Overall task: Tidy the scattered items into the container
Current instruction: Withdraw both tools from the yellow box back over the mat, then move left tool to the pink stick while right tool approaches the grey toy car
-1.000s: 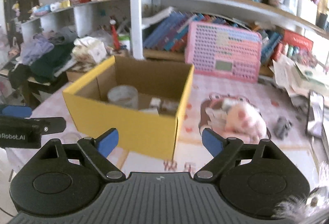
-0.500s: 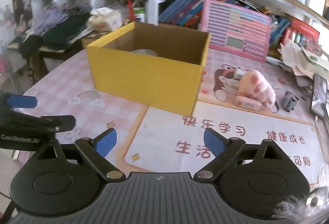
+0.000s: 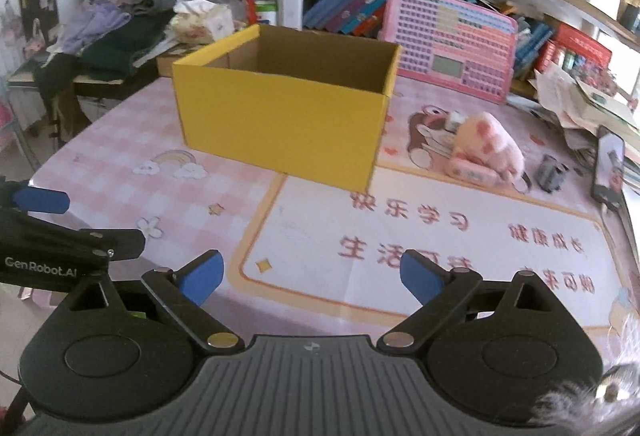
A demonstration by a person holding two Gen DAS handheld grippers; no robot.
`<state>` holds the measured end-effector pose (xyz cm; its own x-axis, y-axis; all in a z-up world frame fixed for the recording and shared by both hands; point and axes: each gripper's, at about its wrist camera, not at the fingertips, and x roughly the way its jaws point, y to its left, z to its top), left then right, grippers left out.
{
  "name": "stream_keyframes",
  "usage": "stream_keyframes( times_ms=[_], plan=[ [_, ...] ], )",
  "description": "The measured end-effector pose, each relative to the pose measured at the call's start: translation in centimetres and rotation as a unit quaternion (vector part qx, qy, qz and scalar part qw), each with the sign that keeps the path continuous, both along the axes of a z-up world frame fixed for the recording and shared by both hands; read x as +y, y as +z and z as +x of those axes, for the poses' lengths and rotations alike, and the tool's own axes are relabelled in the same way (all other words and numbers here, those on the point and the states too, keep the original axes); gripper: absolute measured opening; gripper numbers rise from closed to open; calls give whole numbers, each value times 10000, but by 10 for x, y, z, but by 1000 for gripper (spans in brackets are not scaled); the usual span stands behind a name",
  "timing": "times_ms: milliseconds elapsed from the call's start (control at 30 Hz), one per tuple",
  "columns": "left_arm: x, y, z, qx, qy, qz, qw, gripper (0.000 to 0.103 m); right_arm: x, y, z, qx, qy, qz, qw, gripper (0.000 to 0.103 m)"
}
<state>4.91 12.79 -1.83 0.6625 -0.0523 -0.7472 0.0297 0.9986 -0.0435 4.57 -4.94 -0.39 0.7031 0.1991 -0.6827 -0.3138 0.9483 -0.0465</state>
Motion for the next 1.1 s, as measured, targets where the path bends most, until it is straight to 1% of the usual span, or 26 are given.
stream_keyframes(
  times_ms=[367, 567, 900, 1100],
  plan=[
    [-31, -9, 5, 212, -494, -173, 9984, 98, -31, -7, -11, 155, -588, -305, 9977, 96],
    [-53, -11, 13, 261, -810, -179, 9962, 98, -50, -10, -12, 201, -797, -336, 9960, 96],
    [-96, -11, 34, 314, -1251, -199, 9914, 98, -89, -11, 3, 247, -1123, -297, 9929, 96],
    [-126, -15, 53, 416, -1399, -213, 9891, 98, -119, -13, 18, 310, -1290, -326, 9906, 96]
  ],
)
